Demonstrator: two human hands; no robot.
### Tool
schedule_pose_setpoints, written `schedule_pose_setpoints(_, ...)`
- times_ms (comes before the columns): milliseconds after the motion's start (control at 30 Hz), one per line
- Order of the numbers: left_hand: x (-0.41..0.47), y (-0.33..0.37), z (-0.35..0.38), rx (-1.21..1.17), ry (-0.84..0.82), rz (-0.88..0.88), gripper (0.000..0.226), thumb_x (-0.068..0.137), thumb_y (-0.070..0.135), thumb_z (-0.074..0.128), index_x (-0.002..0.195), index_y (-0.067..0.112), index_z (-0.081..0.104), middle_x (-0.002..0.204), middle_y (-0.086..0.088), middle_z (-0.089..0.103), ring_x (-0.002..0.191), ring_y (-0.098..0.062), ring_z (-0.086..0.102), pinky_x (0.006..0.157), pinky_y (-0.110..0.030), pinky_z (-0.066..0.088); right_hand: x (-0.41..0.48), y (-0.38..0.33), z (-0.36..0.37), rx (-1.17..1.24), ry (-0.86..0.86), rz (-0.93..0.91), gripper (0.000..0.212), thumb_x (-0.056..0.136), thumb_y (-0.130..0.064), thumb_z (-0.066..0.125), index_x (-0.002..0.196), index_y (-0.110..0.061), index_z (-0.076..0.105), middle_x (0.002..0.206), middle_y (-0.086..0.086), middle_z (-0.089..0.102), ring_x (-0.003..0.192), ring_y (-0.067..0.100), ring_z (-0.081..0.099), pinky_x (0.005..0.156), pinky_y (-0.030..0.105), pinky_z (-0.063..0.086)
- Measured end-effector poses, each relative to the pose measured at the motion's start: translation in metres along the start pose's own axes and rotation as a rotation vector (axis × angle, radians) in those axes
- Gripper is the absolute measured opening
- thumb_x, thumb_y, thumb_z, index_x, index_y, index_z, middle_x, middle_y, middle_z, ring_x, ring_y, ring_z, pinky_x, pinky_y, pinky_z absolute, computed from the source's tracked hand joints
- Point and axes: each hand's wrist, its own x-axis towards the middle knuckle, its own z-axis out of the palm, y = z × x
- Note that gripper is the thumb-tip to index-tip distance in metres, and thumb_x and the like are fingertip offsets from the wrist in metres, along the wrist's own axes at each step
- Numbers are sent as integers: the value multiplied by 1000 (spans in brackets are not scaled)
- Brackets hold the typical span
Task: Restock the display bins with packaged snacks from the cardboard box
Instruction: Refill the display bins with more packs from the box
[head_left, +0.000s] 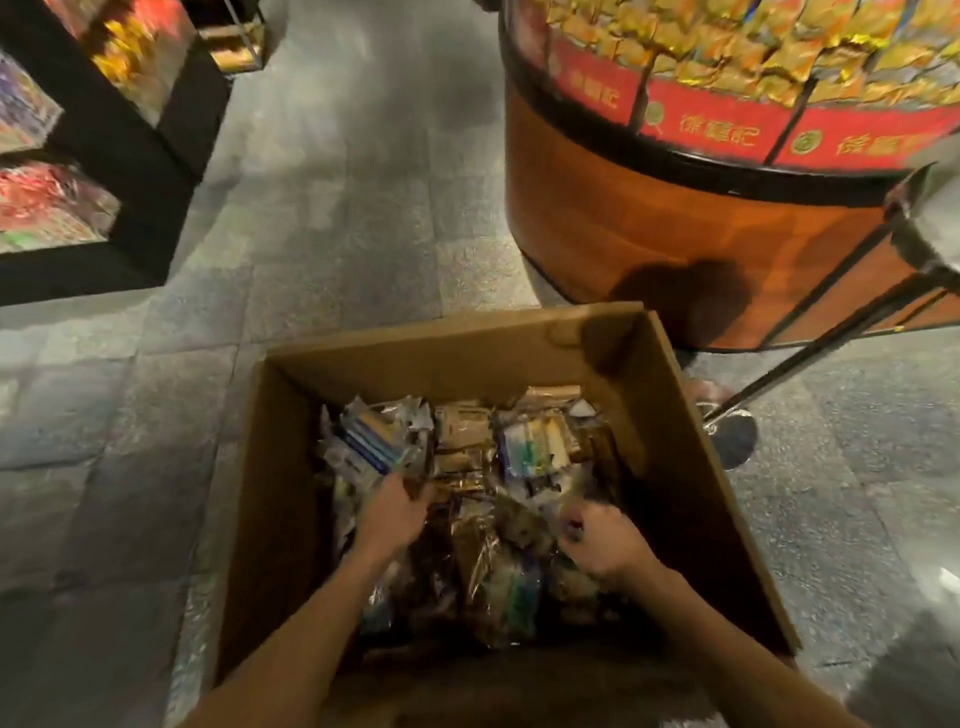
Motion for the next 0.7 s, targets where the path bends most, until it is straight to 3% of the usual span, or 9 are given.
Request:
schedule_pose_setpoints(100, 66, -22, -13, -139, 147, -142, 48, 96, 43, 60, 127, 7, 58, 122, -15, 65, 111, -35, 61, 91, -39, 49, 58, -23, 1, 47, -27, 58, 28, 95, -36, 60, 118, -20, 64, 113, 2, 68, 101, 19, 63, 87, 31, 52)
schedule_pose_setpoints(200, 117, -52, -19, -263, 196, -367, 79, 86, 63, 64, 138, 5, 49, 138, -18, 55, 127, -37, 50, 107, -42, 40, 114, -42, 7, 121, -11, 75, 39, 95, -35, 65, 129, -18, 55, 122, 2, 60, 116, 24, 58, 91, 29, 45)
schedule_pose_setpoints(267, 145, -78, -12, -467, 139, -580, 137, 53, 89, 69, 154, 5, 25, 154, -18, 36, 140, -36, 37, 115, -42, 33, 146, -44, 11, 167, 62, 137, 56, 90, -35, 71, 137, -15, 47, 134, 9, 54, 125, 28, 51, 101, 34, 43)
schedule_pose_setpoints(333, 173, -119, 12, -673, 154, -653, 174, 7, 97, 65, 152, 7, 32, 148, -14, 48, 132, -32, 49, 110, -46, 42, 170, -34, 14, 204, 141, 234, 66, 86, -42, 73, 139, -15, 45, 139, 12, 52, 128, 30, 49, 104, 37, 42)
schedule_pose_setpoints(433, 182, -133, 34, -716, 160, -609, 159, 6, 96, 68, 141, 13, 49, 138, -11, 58, 126, -29, 55, 107, -43, 45, 193, -17, 14, 217, 59, 351, 55, 92, -41, 68, 136, -12, 51, 137, 11, 54, 128, 29, 50, 98, 28, 40)
schedule_pose_setpoints(533, 162, -106, 29, -488, 146, -531, 135, 25, 95, 70, 138, 25, 52, 141, -10, 51, 131, -33, 46, 110, -42, 39, 212, -10, 19, 363, 40, 461, 71, 93, -30, 69, 149, -4, 35, 148, 21, 44, 135, 38, 44, 108, 41, 39)
schedule_pose_setpoints(600, 155, -98, 29, -429, 143, -463, 136, 20, 96, 69, 138, 30, 51, 142, -7, 49, 133, -31, 42, 112, -40, 31, 217, -9, 25, 337, 32, 496, 96, 88, -56, 67, 154, -1, 24, 154, 21, 35, 141, 40, 37, 109, 42, 36)
schedule_pose_setpoints(633, 150, -93, 28, -424, 150, -437, 139, 15, 96, 68, 138, 32, 49, 141, -6, 50, 134, -30, 41, 112, -41, 27, 218, -8, 25, 298, 32, 504, 117, 77, -76, 62, 158, -5, 14, 159, 21, 25, 145, 39, 29, 112, 44, 33)
schedule_pose_setpoints(700, 141, -86, 27, -421, 152, -382, 134, 22, 87, 77, 138, 27, 47, 140, -5, 49, 134, -30, 41, 111, -42, 29, 247, 29, 45, 310, 65, 510, 143, 57, -91, 62, 159, -12, 3, 164, 19, 9, 150, 37, 15, 117, 48, 25)
